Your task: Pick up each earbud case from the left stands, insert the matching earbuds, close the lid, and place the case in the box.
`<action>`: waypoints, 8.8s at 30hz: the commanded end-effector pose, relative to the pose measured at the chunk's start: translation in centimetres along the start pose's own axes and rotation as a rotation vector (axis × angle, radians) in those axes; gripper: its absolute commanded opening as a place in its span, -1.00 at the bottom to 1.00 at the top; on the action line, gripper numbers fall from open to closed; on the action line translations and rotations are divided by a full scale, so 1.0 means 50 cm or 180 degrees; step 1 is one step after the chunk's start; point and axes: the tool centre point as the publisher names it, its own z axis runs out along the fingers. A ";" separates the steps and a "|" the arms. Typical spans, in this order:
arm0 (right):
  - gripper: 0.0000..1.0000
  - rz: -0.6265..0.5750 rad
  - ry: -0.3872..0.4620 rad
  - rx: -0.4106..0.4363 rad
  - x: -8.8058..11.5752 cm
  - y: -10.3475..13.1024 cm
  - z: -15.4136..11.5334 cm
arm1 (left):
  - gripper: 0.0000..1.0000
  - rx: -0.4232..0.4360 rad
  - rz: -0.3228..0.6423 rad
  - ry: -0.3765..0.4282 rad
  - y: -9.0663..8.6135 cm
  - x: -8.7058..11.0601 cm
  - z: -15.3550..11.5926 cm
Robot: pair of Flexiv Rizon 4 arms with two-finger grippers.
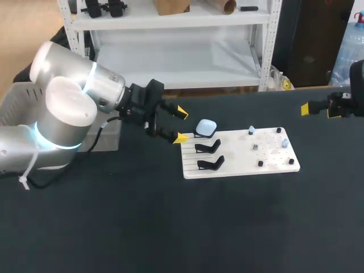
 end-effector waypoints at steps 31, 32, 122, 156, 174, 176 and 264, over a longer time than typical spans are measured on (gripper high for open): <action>1.00 -0.0001 0.0005 -0.0001 -0.001 -0.001 0.000 | -0.01 0.0024 -0.0004 -0.0159 0.052 0.017 0.074; 1.00 -0.0001 0.0005 -0.0001 -0.001 -0.001 0.000 | -0.01 0.0023 -0.0003 -0.0156 0.053 0.017 0.075; 1.00 -0.0001 0.0005 -0.0001 -0.001 -0.001 0.000 | -1.00 0.0142 -0.0164 -0.0965 -0.026 -0.084 0.023; 1.00 -0.0001 0.0005 -0.0001 -0.001 -0.001 0.000 | -1.00 0.0070 -0.0162 -0.1846 -0.167 -0.241 -0.020; 1.00 -0.0001 0.0005 -0.0001 -0.001 -0.001 0.000 | -1.00 0.0070 -0.0162 -0.1846 -0.167 -0.241 -0.020; 1.00 -0.0001 0.0005 -0.0001 -0.001 -0.001 0.000 | -1.00 0.0070 -0.0162 -0.1846 -0.167 -0.241 -0.020; 1.00 -0.0897 0.0607 -0.0596 0.104 0.427 0.120 | -1.00 0.0254 -0.0085 -0.1791 -0.198 -0.198 0.026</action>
